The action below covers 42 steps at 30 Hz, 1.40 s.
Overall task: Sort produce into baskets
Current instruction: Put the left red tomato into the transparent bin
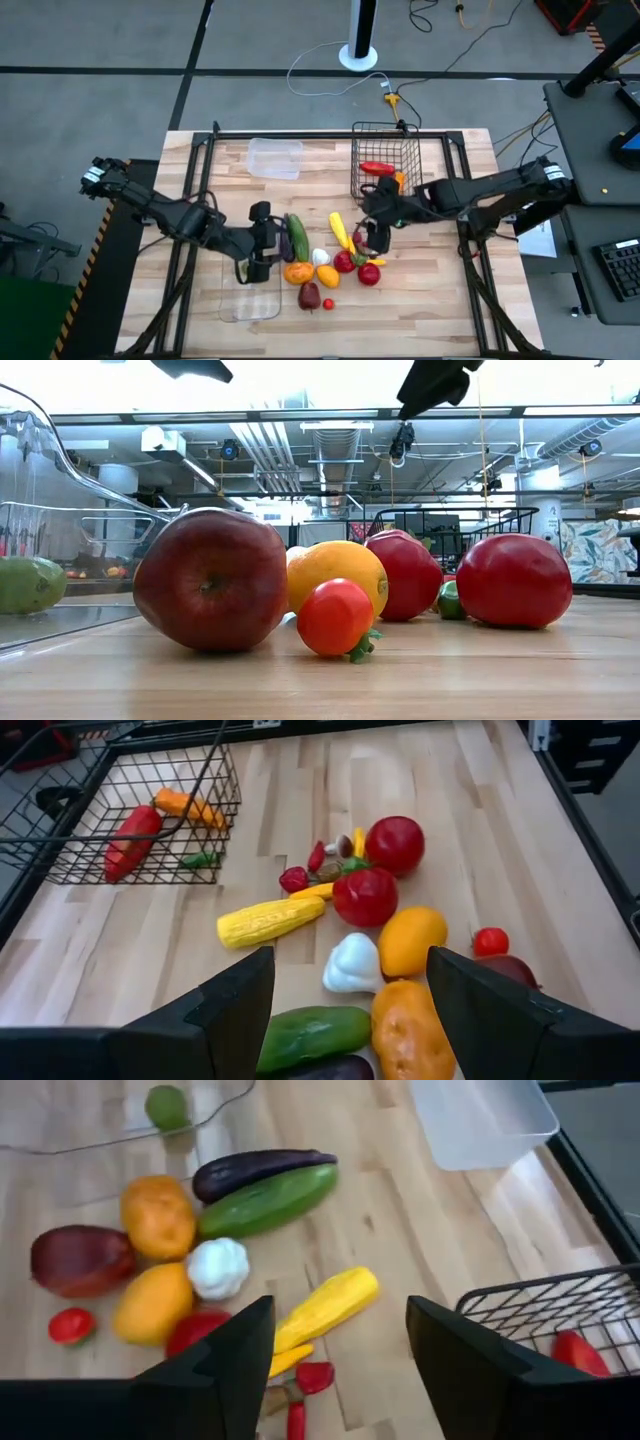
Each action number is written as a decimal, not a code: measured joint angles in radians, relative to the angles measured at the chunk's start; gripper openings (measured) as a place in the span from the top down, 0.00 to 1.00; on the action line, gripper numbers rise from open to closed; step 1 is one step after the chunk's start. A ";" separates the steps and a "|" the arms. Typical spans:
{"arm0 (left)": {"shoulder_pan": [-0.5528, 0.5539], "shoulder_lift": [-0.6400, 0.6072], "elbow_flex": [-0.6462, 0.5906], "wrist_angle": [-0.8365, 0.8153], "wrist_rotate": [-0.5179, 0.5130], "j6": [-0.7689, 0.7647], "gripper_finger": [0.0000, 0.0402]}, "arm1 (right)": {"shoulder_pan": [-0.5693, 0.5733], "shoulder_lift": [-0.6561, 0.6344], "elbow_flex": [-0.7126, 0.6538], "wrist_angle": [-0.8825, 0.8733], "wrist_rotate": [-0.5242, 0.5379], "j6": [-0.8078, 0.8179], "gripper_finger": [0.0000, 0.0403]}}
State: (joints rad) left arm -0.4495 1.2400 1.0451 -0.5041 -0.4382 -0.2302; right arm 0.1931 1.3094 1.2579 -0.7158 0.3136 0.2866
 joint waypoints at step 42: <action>-0.008 0.002 0.000 0.008 -0.061 -0.015 0.39 | 0.136 0.464 0.048 0.077 -0.113 -0.193 0.15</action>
State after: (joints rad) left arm -0.4576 1.2419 1.0451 -0.4958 -0.4995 -0.2455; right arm 0.3294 1.7736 1.3064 -0.6388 0.2005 0.0933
